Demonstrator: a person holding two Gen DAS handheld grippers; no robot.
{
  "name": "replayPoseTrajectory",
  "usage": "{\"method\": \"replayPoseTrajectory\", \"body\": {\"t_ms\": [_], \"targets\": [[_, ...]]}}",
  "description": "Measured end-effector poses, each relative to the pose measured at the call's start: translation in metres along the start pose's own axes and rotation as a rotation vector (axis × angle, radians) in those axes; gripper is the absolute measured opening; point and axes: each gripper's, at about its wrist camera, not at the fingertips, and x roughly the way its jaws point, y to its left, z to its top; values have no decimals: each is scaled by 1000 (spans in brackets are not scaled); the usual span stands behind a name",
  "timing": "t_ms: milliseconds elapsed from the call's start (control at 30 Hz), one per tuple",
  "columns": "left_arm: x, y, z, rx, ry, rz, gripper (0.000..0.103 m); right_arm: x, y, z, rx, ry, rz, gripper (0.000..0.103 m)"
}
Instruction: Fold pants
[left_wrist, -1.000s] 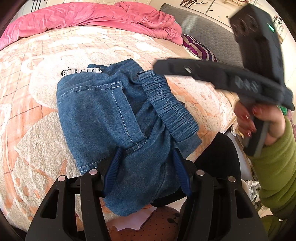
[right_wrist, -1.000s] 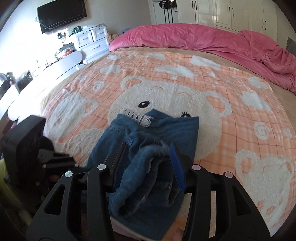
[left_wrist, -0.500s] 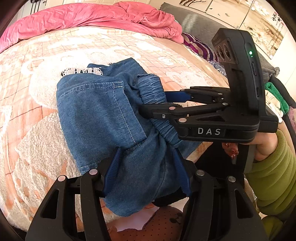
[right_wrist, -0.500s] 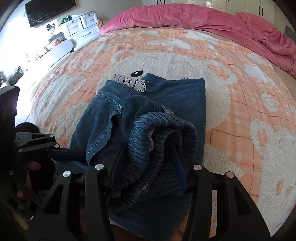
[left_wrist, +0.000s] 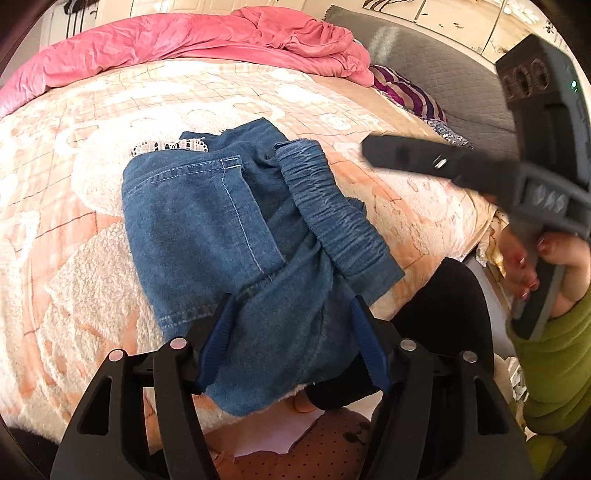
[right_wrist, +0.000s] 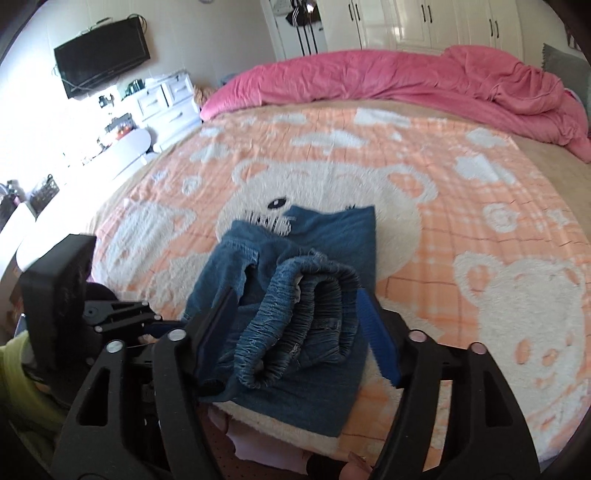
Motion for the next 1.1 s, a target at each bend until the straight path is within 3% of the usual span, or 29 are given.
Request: {"method": "replayPoseTrajectory", "body": {"t_ms": [267, 367, 600, 800, 867, 1100], "targets": [[-33, -3, -9, -37, -45, 8, 66, -30, -2, 4, 2, -68, -30, 74], [-46, -3, -11, -56, -69, 28, 77, -37, -5, 3, 10, -88, -34, 77], [-61, -10, -1, -75, -103, 72, 80, -50, -8, 0, 22, -117, -42, 84], [-68, -19, 10, -55, -132, 109, 87, -58, -13, -2, 28, -137, -62, 89], [-67, -20, 14, -56, -136, 128, 94, -59, -17, -4, 34, -141, -67, 89], [-57, -15, 26, -67, -131, 179, 96, -49, -30, -8, 62, -129, -83, 92]]}}
